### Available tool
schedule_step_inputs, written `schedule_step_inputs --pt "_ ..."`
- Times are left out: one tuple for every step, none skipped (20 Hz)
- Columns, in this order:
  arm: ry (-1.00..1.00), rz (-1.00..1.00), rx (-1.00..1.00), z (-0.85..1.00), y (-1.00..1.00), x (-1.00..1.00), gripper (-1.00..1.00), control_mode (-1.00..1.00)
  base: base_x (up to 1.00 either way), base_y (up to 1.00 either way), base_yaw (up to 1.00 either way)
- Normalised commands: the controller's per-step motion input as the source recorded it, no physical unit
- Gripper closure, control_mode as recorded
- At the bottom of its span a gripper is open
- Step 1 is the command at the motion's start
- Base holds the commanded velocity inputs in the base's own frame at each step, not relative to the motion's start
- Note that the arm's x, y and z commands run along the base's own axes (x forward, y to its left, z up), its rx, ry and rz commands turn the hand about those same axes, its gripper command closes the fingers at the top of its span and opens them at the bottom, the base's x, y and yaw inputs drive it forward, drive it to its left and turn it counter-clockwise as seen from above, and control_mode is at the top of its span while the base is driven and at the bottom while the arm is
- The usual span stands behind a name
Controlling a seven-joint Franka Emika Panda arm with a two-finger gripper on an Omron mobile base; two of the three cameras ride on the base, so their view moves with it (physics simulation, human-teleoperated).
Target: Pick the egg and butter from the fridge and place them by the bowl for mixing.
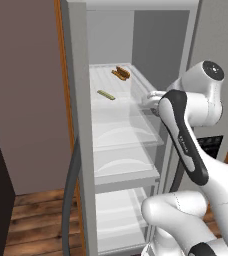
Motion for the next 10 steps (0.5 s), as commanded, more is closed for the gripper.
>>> schedule_step_inputs --pt "0.00 0.00 0.00 0.00 0.00 0.00 1.00 1.00 0.00 0.00 0.00" --pt "0.00 0.00 0.00 0.00 0.00 0.00 1.00 1.00 -0.16 0.00 0.00" --pt "0.00 0.00 0.00 0.00 0.00 0.00 1.00 1.00 -0.20 0.00 0.00" --pt "0.00 0.00 0.00 0.00 0.00 0.00 1.00 1.00 -0.29 0.00 0.00" --pt "0.00 0.00 0.00 0.00 0.00 0.00 1.00 1.00 -0.38 0.00 0.00" --pt "0.00 0.00 0.00 0.00 0.00 0.00 1.00 1.00 -0.43 0.00 0.00" --pt "0.00 0.00 0.00 0.00 0.00 0.00 1.00 1.00 -0.50 0.00 0.00" --pt "0.00 0.00 0.00 0.00 0.00 0.00 1.00 1.00 -0.55 0.00 -0.01" --pt "0.00 0.00 0.00 0.00 0.00 0.00 1.00 1.00 -0.56 0.00 -0.02" --pt "0.00 0.00 0.00 0.00 0.00 0.00 1.00 1.00 -0.58 -0.03 -0.04"
